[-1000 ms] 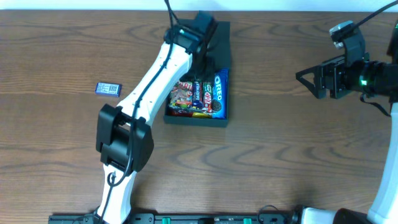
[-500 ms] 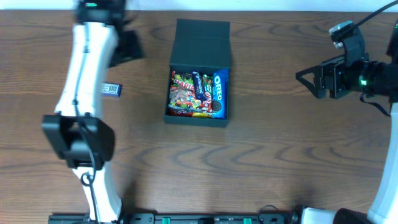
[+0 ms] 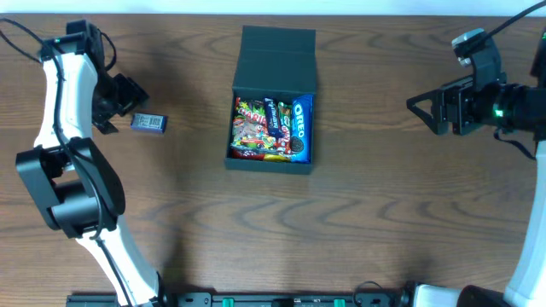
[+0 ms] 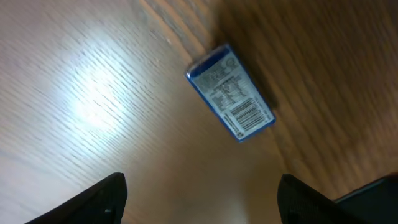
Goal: Pack container
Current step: 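Release the Dairy Milk bar and retract the left gripper, then grasp the blue Eclipse mints tin with the left gripper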
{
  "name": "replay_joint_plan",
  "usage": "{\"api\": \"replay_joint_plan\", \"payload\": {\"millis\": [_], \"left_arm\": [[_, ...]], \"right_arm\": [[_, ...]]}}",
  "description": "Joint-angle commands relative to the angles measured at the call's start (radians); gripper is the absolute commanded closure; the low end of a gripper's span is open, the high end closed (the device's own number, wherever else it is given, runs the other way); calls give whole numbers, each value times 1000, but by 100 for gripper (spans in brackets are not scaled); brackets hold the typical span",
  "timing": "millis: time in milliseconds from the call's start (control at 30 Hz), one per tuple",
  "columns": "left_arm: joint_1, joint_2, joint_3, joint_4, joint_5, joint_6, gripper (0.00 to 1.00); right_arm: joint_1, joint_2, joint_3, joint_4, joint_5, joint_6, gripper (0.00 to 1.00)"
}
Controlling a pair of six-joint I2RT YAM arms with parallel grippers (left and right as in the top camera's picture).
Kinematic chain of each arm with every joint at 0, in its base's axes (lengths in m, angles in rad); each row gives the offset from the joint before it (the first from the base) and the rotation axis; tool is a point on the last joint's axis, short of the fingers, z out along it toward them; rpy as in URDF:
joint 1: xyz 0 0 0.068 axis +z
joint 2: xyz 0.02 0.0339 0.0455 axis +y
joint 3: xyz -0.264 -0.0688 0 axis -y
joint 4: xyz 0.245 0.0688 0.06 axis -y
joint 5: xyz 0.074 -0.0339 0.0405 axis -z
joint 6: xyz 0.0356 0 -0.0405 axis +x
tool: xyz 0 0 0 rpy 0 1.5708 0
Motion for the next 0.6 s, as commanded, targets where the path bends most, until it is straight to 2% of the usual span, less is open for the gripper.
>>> {"api": "replay_joint_plan", "payload": {"millis": [0,67,233,567], "left_arm": [[-7,-4,-14,14,21,-239,22],[-13,2,-14,29,19,-328,23],[-38,4,-16,96,-21,-459,23],[-63,29,-17,116,-66,-597,25]], "right_arm": [[8,11,2,-6,-6,-14,23],[8,16,2,-14,-5,-14,23],[9,35,2,-35,-5,-14,25],[9,48,1,-47,-5,-14,26]]}}
